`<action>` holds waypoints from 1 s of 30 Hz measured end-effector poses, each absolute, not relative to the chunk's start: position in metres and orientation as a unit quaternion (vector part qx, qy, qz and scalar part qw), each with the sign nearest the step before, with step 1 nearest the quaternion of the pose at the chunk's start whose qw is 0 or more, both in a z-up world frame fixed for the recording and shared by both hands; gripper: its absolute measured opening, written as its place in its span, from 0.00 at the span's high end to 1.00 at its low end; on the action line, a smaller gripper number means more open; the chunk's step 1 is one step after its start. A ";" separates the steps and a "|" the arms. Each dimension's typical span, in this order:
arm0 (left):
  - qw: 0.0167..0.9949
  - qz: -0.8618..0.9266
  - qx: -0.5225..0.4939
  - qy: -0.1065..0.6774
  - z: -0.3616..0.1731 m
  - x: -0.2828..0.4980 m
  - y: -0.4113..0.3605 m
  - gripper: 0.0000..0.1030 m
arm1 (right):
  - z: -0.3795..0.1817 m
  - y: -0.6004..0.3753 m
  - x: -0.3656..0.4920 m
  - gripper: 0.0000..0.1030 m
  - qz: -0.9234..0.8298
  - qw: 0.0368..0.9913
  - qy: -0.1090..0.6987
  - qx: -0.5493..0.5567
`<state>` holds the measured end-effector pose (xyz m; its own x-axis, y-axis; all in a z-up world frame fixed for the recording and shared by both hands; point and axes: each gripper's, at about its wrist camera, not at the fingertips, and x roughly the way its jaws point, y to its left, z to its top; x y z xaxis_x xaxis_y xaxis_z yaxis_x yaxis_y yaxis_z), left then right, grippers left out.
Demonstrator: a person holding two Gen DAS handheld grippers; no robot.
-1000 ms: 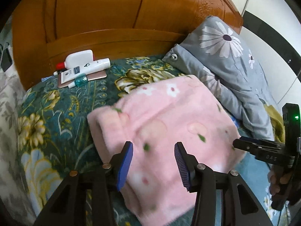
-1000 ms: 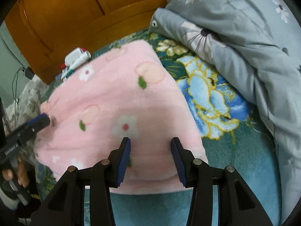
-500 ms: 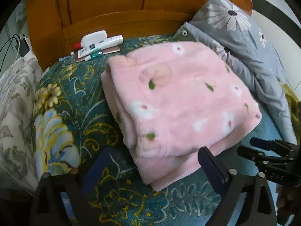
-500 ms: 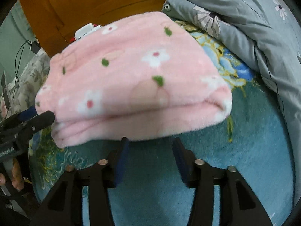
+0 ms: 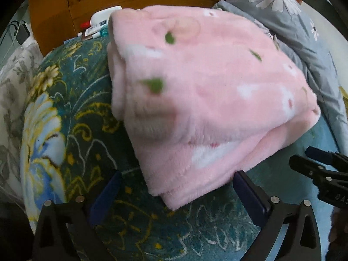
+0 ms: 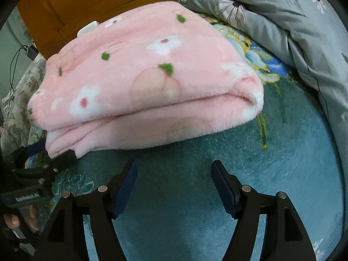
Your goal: Fold clothes
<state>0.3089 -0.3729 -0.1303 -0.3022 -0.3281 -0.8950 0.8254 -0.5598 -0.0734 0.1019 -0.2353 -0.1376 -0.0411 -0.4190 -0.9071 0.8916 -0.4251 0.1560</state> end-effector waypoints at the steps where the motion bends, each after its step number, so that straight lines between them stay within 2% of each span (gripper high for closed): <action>1: 0.382 -0.758 0.454 0.272 -0.132 0.309 -0.372 0.00 | -0.138 -0.235 0.102 0.31 -0.681 0.481 0.239 0.498; 30: 0.423 -0.729 0.460 0.280 -0.140 0.312 -0.364 0.00 | -0.125 -0.237 0.116 0.31 -0.687 0.480 0.258 0.482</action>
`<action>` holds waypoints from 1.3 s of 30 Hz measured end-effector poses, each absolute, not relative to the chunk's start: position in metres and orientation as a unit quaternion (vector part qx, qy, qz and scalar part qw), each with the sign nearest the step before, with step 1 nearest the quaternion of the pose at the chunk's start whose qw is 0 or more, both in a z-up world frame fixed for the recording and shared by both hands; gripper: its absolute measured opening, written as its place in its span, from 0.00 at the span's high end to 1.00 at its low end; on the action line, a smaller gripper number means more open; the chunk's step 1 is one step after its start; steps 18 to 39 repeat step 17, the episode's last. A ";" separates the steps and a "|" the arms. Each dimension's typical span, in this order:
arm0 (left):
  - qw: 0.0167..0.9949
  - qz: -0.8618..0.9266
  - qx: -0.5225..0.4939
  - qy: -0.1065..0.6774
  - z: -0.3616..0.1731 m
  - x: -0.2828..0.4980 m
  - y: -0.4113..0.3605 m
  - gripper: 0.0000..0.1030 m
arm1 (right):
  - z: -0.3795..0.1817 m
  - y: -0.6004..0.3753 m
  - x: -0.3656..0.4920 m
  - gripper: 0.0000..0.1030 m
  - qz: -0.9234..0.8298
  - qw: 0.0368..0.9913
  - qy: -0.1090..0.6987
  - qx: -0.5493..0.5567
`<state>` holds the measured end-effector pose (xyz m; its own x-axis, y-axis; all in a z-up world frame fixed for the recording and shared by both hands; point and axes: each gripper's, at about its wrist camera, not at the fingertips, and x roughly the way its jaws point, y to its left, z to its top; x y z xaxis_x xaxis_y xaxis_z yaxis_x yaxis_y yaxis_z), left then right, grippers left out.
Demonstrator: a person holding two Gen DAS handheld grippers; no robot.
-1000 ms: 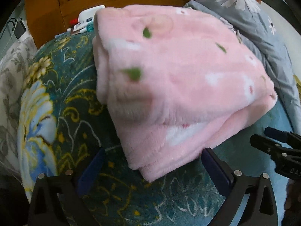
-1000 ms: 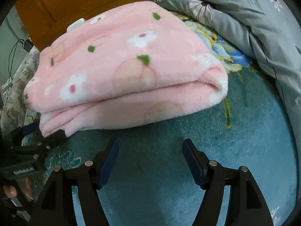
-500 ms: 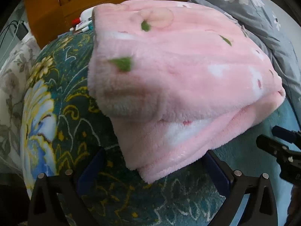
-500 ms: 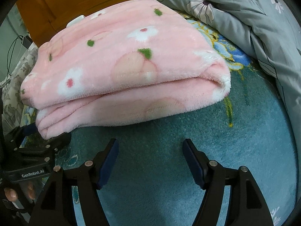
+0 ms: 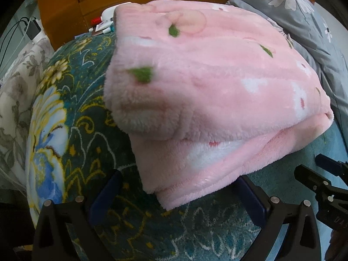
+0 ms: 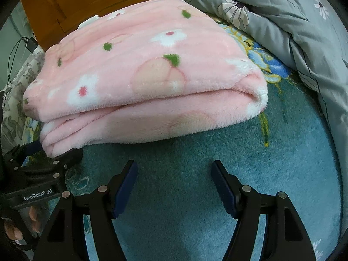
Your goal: Fold clothes
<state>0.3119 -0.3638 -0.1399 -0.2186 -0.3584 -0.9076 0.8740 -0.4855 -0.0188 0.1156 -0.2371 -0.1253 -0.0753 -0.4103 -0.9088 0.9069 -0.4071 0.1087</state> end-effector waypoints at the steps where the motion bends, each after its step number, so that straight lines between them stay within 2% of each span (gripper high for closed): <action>1: 0.423 -0.729 0.460 0.280 -0.140 0.312 -0.363 0.00 | -0.125 -0.237 0.116 0.31 -0.687 0.479 0.258 0.482; 39: 0.421 -0.735 0.449 0.284 -0.139 0.324 -0.359 0.00 | -0.110 -0.236 0.122 0.31 -0.692 0.475 0.252 0.481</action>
